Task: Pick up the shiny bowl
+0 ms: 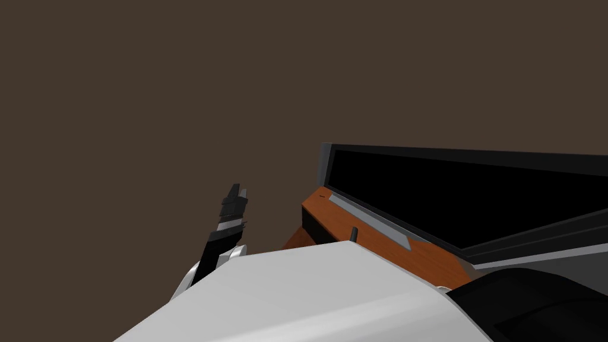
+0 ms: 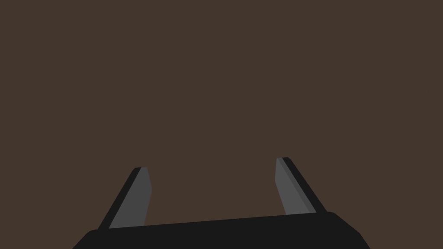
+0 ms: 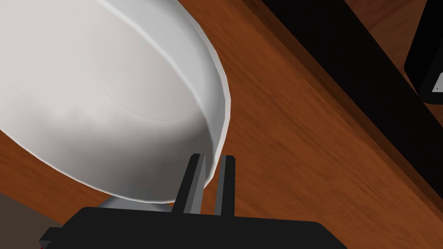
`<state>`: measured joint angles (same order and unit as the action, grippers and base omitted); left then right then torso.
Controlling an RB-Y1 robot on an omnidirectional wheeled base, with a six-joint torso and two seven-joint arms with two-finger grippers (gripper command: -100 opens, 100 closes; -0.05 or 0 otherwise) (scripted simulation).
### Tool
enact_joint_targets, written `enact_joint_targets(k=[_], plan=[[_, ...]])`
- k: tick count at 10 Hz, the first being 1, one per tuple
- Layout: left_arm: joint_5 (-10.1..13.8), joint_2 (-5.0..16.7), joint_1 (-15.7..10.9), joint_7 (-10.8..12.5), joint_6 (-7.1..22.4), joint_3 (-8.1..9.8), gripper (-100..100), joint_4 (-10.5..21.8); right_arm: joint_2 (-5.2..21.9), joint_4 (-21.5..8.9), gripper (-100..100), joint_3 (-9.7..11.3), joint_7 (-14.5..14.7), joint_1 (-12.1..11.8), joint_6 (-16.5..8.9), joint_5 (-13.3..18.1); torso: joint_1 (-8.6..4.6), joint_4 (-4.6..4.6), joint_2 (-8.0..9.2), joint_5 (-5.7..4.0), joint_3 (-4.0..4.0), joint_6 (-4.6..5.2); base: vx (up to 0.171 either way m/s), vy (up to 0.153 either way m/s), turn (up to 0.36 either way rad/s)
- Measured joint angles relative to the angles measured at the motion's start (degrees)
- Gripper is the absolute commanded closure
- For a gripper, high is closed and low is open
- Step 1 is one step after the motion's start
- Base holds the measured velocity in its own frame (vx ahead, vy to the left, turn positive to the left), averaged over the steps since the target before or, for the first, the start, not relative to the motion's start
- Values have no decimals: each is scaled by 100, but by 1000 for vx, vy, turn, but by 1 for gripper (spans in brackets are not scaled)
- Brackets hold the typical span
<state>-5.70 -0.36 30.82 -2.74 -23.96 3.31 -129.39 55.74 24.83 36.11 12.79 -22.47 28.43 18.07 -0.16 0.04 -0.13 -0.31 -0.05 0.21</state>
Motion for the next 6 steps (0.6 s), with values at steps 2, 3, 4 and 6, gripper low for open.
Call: enact_joint_targets(k=[2,3,4,6], plan=[[0,0,0,0,0,0,0,0,-1,1,100,0,0,0,0,0,-1,0,0,1,0,0,9,7,-51],[0,0,1,0,0,0,0,0,5,-131,100,12,16,48,120,-2,6,-2,-3,5,-2,5,34,40,-120],[0,0,1,0,0,0,0,0,122,-34,100,28,-10,-26,184,-22,19,-4,-7,10,-5,6,32,37,-121],[0,0,0,0,0,0,0,0,218,-67,0,51,-35,-46,301,-35,17,-2,-5,10,-3,-1,6,8,-15]])
